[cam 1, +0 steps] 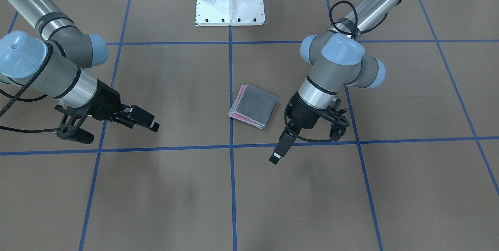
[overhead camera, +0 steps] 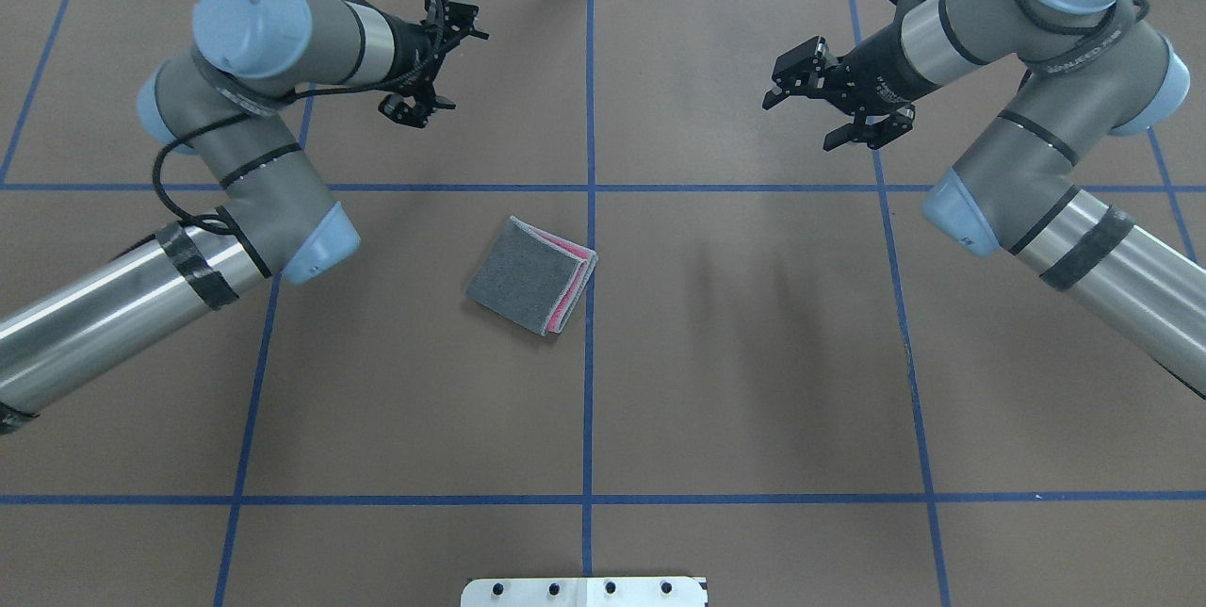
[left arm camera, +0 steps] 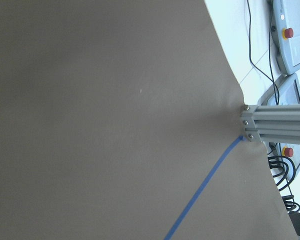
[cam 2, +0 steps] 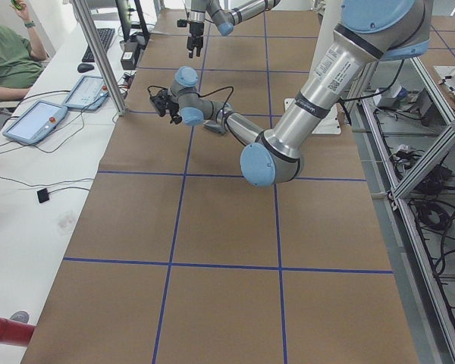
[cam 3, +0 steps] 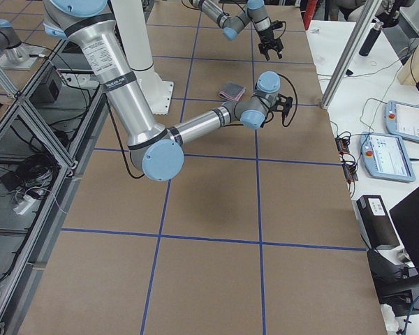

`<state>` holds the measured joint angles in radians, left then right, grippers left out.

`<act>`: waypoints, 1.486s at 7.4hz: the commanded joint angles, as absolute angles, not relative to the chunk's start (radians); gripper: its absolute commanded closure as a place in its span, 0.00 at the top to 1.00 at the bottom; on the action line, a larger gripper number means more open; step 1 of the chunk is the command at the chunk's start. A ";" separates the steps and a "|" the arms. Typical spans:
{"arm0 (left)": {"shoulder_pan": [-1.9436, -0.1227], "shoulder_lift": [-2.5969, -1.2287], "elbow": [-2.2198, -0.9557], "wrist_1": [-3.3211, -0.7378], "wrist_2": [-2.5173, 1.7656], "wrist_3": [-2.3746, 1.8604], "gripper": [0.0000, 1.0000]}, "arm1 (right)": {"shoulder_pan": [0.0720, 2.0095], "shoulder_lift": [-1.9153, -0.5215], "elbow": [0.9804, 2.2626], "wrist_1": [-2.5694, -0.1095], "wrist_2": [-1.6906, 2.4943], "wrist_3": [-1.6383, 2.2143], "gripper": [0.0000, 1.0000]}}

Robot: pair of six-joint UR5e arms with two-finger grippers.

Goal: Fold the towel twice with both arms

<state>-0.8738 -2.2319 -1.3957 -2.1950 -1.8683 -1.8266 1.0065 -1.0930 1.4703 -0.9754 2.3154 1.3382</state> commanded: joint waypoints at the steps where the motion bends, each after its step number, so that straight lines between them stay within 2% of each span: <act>1: -0.929 -2.197 -1.544 -1.762 -1.872 -1.327 1.00 | 1.089 -1.095 1.468 -1.273 2.298 0.942 0.99; 2: -0.972 -2.194 -1.590 -1.574 -1.873 -1.078 1.00 | 1.138 -1.091 1.465 -1.425 2.280 0.716 0.99; 3: -1.001 -2.122 -1.655 -1.496 -1.875 -0.923 1.00 | 1.199 -1.089 1.466 -1.556 2.260 0.534 0.99; 4: -1.056 -1.976 -1.742 -1.552 -1.878 -0.741 1.00 | 1.262 -1.097 1.465 -1.615 2.264 0.421 0.99; 6: -1.225 -1.863 -1.761 -1.595 -2.079 -0.466 1.00 | 1.359 -1.111 1.444 -1.692 2.342 0.322 0.99; 8: -1.340 -1.763 -1.769 -1.603 -2.120 -0.165 1.00 | 1.362 -1.127 1.466 -1.657 2.304 0.322 0.99; 9: -1.404 -1.681 -1.772 -1.615 -2.161 -0.018 1.00 | 1.347 -1.165 1.463 -1.569 2.268 0.325 0.99; 10: -1.419 -1.605 -1.769 -1.676 -2.166 0.070 1.00 | 1.351 -1.257 1.506 -1.507 2.251 0.318 0.99; 11: -1.420 -1.562 -1.747 -1.722 -2.167 0.066 1.00 | 1.351 -1.284 1.517 -1.502 2.263 0.314 0.99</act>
<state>-1.4007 -1.6371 -1.7643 -1.6628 -2.1572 0.0080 1.3519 -1.2239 1.4928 -1.5414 2.2655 0.3195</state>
